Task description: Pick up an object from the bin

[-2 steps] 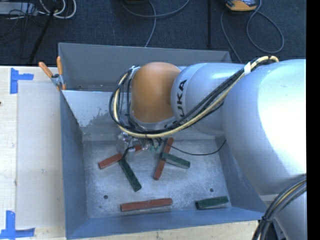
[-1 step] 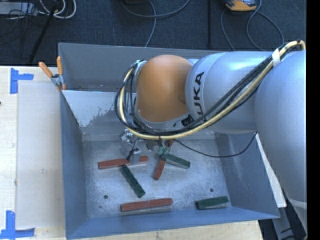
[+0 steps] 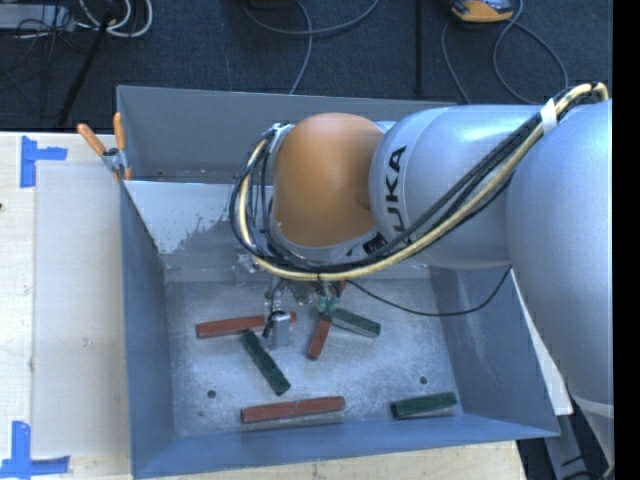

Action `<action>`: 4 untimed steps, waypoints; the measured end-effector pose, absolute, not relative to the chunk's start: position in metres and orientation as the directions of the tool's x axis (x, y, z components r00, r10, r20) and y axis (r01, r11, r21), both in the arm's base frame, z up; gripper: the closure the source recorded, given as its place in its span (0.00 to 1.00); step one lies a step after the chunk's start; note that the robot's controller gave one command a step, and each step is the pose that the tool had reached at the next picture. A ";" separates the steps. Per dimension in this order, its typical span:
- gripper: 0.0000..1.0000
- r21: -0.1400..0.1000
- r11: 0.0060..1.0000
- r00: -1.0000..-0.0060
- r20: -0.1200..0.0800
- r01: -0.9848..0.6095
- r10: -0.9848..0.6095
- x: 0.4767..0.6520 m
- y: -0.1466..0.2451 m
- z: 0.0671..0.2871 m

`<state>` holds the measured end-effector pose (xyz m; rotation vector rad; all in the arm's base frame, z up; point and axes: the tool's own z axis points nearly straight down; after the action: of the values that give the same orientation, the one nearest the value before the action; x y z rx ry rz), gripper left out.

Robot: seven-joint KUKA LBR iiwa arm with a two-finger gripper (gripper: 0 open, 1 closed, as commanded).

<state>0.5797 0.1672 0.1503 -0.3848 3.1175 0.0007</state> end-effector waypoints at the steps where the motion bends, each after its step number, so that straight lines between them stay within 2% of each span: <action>1: 0.00 0.000 0.953 -0.953 0.007 -0.304 -0.304 0.604 0.128 0.065; 2: 1.00 0.000 0.953 -0.953 0.000 -0.303 -0.303 0.606 0.130 0.070; 3: 1.00 -0.002 0.958 -0.958 -0.008 -0.287 -0.287 0.594 0.083 0.183; 4: 0.00 0.000 0.958 -0.958 -0.001 -0.287 -0.287 0.593 0.084 0.178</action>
Offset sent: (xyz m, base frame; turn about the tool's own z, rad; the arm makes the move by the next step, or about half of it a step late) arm 0.0256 -0.0363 -0.0803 -0.0665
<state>0.5928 0.0838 0.1783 -0.4562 3.1078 0.0008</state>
